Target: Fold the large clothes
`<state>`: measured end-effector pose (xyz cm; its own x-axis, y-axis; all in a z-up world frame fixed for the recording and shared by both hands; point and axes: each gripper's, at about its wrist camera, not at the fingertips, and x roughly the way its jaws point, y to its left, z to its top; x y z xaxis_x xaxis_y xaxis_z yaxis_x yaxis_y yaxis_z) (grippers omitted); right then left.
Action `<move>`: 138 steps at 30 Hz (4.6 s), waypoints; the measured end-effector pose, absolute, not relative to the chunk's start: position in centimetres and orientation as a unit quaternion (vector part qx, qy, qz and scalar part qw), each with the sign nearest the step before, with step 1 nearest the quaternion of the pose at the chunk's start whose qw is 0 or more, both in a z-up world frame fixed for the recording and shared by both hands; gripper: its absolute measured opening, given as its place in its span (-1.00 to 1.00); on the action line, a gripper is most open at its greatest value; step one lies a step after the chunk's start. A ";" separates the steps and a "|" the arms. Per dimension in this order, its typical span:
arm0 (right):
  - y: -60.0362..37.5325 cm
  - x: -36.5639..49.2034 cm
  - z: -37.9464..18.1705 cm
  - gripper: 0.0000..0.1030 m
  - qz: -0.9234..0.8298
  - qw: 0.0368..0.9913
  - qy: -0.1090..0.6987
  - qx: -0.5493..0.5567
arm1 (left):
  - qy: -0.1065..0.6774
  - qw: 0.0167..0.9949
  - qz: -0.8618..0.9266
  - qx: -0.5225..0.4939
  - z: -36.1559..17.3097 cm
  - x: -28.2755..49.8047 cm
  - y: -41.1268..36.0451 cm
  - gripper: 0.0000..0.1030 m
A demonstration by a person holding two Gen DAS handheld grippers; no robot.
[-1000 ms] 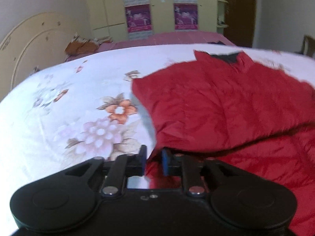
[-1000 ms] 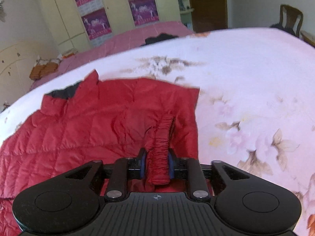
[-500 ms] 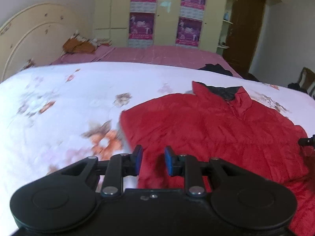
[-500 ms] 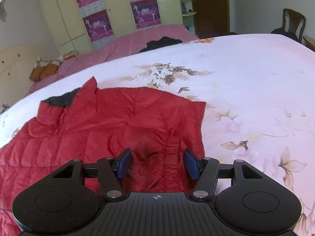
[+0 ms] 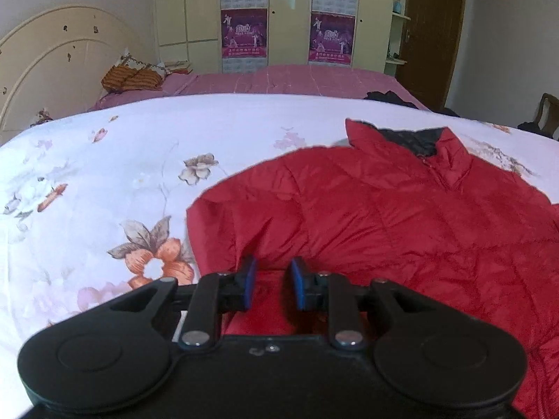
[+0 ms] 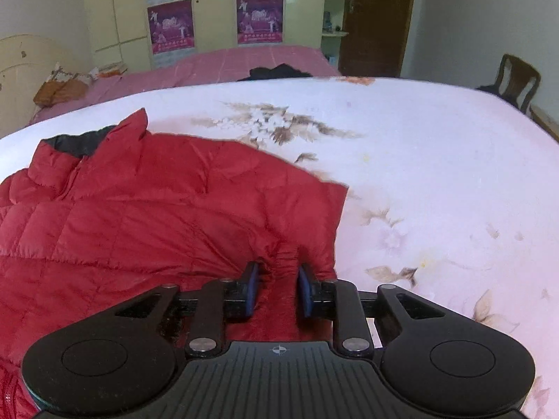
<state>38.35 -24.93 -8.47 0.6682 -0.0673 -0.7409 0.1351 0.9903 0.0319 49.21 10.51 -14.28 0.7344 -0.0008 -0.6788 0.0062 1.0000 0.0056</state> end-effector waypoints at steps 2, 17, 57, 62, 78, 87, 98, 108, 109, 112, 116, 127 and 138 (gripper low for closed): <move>-25.3 37.8 -7.3 -0.53 -0.063 0.921 0.379 0.061 | 0.352 0.936 0.001 0.004 -13.5 48.9 10.5 -0.56; -19.3 40.3 -6.9 0.16 0.011 0.927 0.373 0.026 | 0.381 0.924 0.013 0.034 -14.7 51.0 8.3 -0.41; -19.1 36.2 -10.6 0.16 0.038 0.906 0.421 -0.030 | 0.391 0.920 0.003 0.032 -15.3 45.3 6.2 0.02; -19.7 36.5 -10.7 0.16 0.048 0.899 0.434 -0.024 | 0.399 0.916 0.014 0.040 -15.1 45.3 5.7 0.04; -21.3 32.7 -7.0 0.18 0.115 0.897 0.426 -0.012 | 0.380 0.921 0.066 0.064 -10.7 39.5 2.1 0.52; -21.3 26.6 -5.2 0.67 0.121 0.902 0.414 0.007 | 0.372 0.925 0.041 0.062 -8.9 34.0 1.6 0.71; -19.9 18.0 -3.6 0.67 0.089 0.909 0.408 0.006 | 0.368 0.928 0.000 0.058 -8.3 27.3 3.8 0.80; -20.0 10.9 -3.7 0.67 0.055 0.909 0.414 0.002 | 0.375 0.926 -0.004 0.046 -8.9 22.2 7.9 0.82; -20.1 10.5 -3.8 0.67 0.053 0.908 0.416 0.003 | 0.376 0.925 -0.002 0.043 -9.0 21.8 8.5 0.82; -20.9 9.0 -4.2 0.67 0.042 0.906 0.421 0.008 | 0.383 0.923 0.007 0.030 -9.3 20.4 10.2 0.82; -21.9 7.4 -4.4 0.67 0.028 0.905 0.424 0.020 | 0.393 0.919 0.008 0.017 -9.9 18.7 12.0 0.81; -26.0 4.0 -5.7 0.67 -0.019 0.898 0.438 0.039 | 0.434 0.901 -0.018 -0.018 -13.2 16.2 13.0 0.57; -27.9 2.9 -7.3 -0.01 -0.009 0.882 0.459 0.106 | 0.439 0.895 -0.052 -0.056 -14.3 15.6 13.0 0.05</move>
<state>2.88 -27.89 -7.30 0.5791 0.0822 -0.8111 0.1124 0.9773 0.1793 15.56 12.96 -14.30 0.6086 -0.1428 -0.7805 0.0449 0.9883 -0.1458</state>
